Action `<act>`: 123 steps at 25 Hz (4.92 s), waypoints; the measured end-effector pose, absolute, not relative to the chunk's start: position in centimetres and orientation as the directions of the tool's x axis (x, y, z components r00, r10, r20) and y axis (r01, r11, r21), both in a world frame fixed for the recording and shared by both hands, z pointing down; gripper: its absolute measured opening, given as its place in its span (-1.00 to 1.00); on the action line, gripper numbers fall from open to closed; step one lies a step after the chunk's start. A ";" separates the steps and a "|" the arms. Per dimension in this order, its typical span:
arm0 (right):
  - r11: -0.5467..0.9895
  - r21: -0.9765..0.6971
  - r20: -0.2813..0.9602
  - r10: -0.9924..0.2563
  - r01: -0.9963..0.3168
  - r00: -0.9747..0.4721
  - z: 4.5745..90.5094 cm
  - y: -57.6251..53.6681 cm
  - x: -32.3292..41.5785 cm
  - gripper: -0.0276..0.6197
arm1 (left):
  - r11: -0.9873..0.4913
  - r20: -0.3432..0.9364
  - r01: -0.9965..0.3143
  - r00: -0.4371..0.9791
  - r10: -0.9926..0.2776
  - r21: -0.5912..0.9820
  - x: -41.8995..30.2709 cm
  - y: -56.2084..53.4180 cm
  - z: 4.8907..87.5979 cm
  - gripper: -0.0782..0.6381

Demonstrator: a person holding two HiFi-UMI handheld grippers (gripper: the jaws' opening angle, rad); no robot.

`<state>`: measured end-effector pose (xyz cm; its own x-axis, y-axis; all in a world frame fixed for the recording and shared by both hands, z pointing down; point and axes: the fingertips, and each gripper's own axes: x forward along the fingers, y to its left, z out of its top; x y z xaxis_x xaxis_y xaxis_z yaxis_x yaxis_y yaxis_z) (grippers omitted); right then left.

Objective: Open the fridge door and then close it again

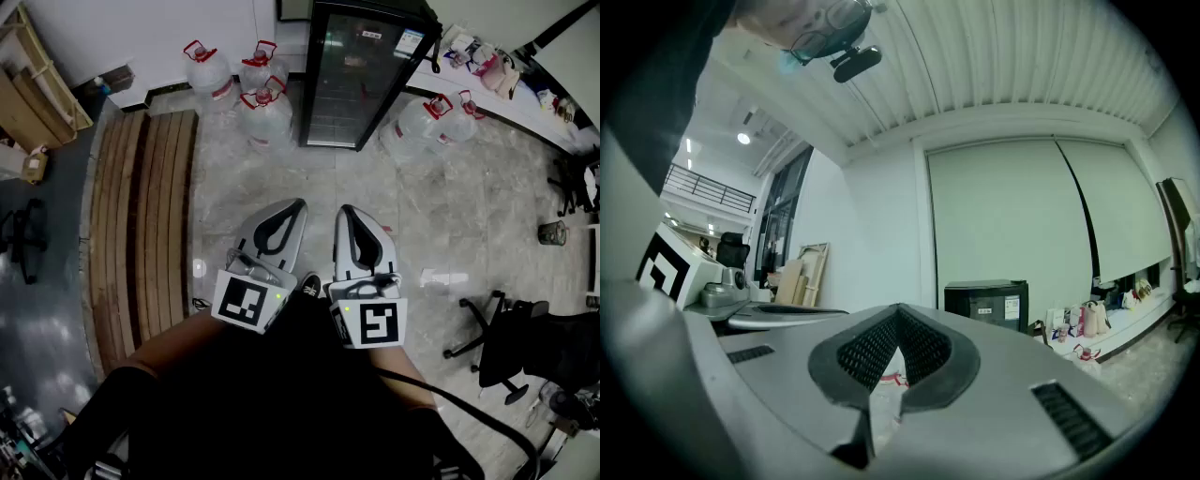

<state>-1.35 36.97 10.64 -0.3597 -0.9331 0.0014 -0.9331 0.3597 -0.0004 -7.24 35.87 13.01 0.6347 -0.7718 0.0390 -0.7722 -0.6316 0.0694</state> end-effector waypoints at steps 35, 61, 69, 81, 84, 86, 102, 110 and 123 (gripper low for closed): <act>0.352 -0.084 0.028 -0.934 -0.932 -0.355 15.6 8.4 2.4 -0.87 | -0.603 0.077 -0.792 0.610 -0.789 0.099 -5.6 7.9 19.4 -0.76; 0.231 -0.149 0.229 -0.938 -0.962 -0.261 38.9 -14.1 6.8 -0.87 | -0.664 0.082 -0.748 0.662 -0.745 0.000 -2.0 -23.1 39.8 -0.41; 0.230 -0.172 0.226 -0.937 -0.958 -0.266 41.4 -14.3 6.6 -0.87 | -0.677 0.056 -0.735 0.675 -0.736 -0.031 0.1 -23.8 40.4 -0.34; 0.147 -0.167 0.255 -0.949 -0.975 -0.187 41.2 -13.1 10.3 -0.87 | -0.614 0.043 -0.789 0.615 -0.787 0.030 -0.1 -24.5 40.6 -0.40; 0.129 -0.169 0.259 -0.951 -0.977 -0.170 41.2 -12.4 10.9 -0.87 | -0.606 0.049 -0.794 0.608 -0.793 0.045 -0.1 -24.3 40.5 -0.40; 0.126 -0.166 0.260 -0.951 -0.978 -0.166 41.2 -12.0 11.0 -0.87 | -0.598 0.047 -0.800 0.600 -0.799 0.050 -0.1 -24.3 40.4 -0.41; 0.093 -0.137 0.246 -0.961 -0.986 -0.125 39.5 -7.9 12.2 -0.87 | -0.587 0.067 -0.809 0.588 -0.806 0.035 0.8 -14.7 40.1 -0.51; 0.052 -0.131 0.269 -0.959 -0.990 -0.086 39.0 -3.0 14.1 -0.87 | -0.692 0.122 -0.722 0.688 -0.715 0.021 3.2 -8.1 39.6 -0.60; -0.036 -0.095 0.319 -0.948 -0.995 0.004 39.3 2.1 18.5 -0.87 | -0.791 0.148 -0.612 0.784 -0.603 0.020 8.4 0.3 39.4 -0.68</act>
